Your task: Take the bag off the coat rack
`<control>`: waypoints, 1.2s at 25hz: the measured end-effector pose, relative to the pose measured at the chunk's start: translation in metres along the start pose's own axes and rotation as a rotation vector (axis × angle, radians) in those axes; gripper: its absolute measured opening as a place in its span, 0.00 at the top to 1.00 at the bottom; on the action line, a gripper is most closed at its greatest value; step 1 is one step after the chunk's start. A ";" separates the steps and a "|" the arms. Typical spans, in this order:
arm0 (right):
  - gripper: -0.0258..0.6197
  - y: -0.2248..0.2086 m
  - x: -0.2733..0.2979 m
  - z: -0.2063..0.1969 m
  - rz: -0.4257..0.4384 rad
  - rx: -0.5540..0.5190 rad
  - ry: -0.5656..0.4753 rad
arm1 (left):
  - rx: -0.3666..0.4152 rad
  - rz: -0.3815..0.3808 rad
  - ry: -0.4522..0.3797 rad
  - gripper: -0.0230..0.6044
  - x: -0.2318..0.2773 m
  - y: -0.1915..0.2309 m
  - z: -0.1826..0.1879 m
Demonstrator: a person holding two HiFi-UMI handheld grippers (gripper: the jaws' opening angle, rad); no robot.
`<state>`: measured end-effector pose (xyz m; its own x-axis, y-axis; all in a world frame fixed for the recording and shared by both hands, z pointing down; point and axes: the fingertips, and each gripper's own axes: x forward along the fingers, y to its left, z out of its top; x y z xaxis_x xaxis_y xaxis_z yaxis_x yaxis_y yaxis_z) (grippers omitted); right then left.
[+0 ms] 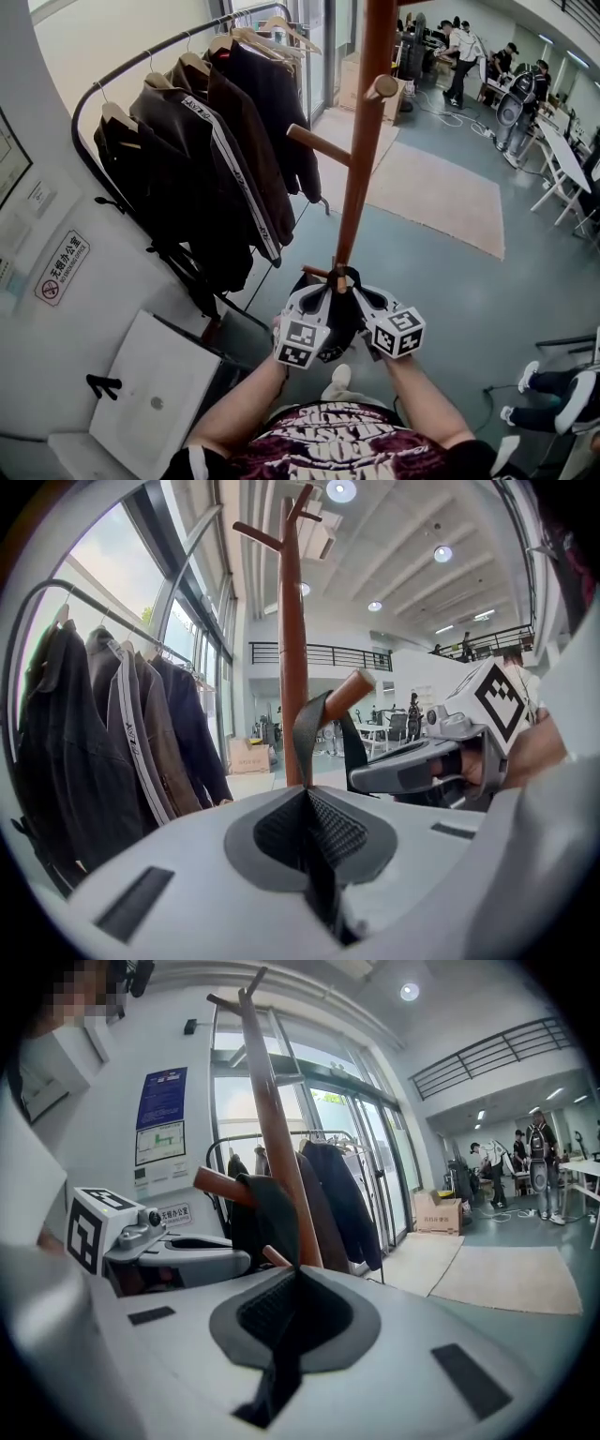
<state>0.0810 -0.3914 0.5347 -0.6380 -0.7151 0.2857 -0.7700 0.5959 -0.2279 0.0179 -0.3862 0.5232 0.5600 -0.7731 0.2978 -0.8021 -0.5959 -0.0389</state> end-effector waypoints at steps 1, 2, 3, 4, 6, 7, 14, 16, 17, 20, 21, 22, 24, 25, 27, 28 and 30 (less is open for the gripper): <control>0.95 0.003 -0.003 0.006 0.008 -0.004 -0.011 | -0.006 0.002 -0.011 0.95 -0.004 0.000 0.006; 0.95 0.006 -0.006 0.011 0.016 -0.011 -0.021 | -0.012 0.004 -0.022 0.95 -0.008 0.001 0.012; 0.95 0.010 -0.009 0.017 0.023 -0.020 -0.029 | -0.017 0.006 -0.032 0.95 -0.012 0.001 0.017; 0.95 0.013 -0.013 0.022 0.028 -0.026 -0.036 | -0.020 0.005 -0.041 0.95 -0.017 -0.001 0.023; 0.95 0.019 -0.021 0.031 0.037 -0.032 -0.050 | -0.016 0.000 -0.058 0.95 -0.027 -0.005 0.033; 0.95 0.022 -0.025 0.035 0.042 -0.034 -0.057 | -0.013 -0.002 -0.067 0.95 -0.032 -0.006 0.037; 0.95 0.052 -0.051 0.054 0.084 -0.064 -0.092 | -0.016 0.002 -0.117 0.95 -0.068 -0.014 0.062; 0.95 0.060 -0.057 0.059 0.093 -0.065 -0.102 | -0.017 -0.004 -0.132 0.95 -0.078 -0.016 0.069; 0.95 0.065 -0.061 0.062 0.099 -0.065 -0.106 | -0.016 -0.009 -0.138 0.95 -0.084 -0.017 0.072; 0.95 0.083 -0.075 0.068 0.124 -0.071 -0.122 | -0.013 -0.021 -0.154 0.95 -0.106 -0.022 0.080; 0.95 0.089 -0.080 0.070 0.132 -0.072 -0.128 | -0.011 -0.026 -0.160 0.95 -0.113 -0.024 0.084; 0.95 0.095 -0.086 0.072 0.137 -0.070 -0.133 | -0.009 -0.030 -0.167 0.95 -0.120 -0.027 0.087; 0.95 0.105 -0.097 0.075 0.138 -0.071 -0.139 | -0.003 -0.042 -0.178 0.95 -0.132 -0.032 0.092; 0.95 0.110 -0.102 0.076 0.137 -0.078 -0.141 | -0.001 -0.048 -0.179 0.95 -0.137 -0.035 0.093; 0.95 0.119 -0.111 0.074 0.135 -0.091 -0.142 | 0.004 -0.062 -0.179 0.95 -0.146 -0.042 0.093; 0.95 0.123 -0.115 0.071 0.134 -0.094 -0.141 | 0.008 -0.068 -0.179 0.95 -0.151 -0.045 0.092; 0.95 0.130 -0.123 0.066 0.129 -0.102 -0.140 | 0.014 -0.082 -0.176 0.95 -0.159 -0.052 0.089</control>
<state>0.0587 -0.2505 0.4085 -0.7316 -0.6699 0.1265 -0.6816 0.7147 -0.1569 -0.0110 -0.2517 0.3925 0.6524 -0.7469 0.1288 -0.7497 -0.6609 -0.0353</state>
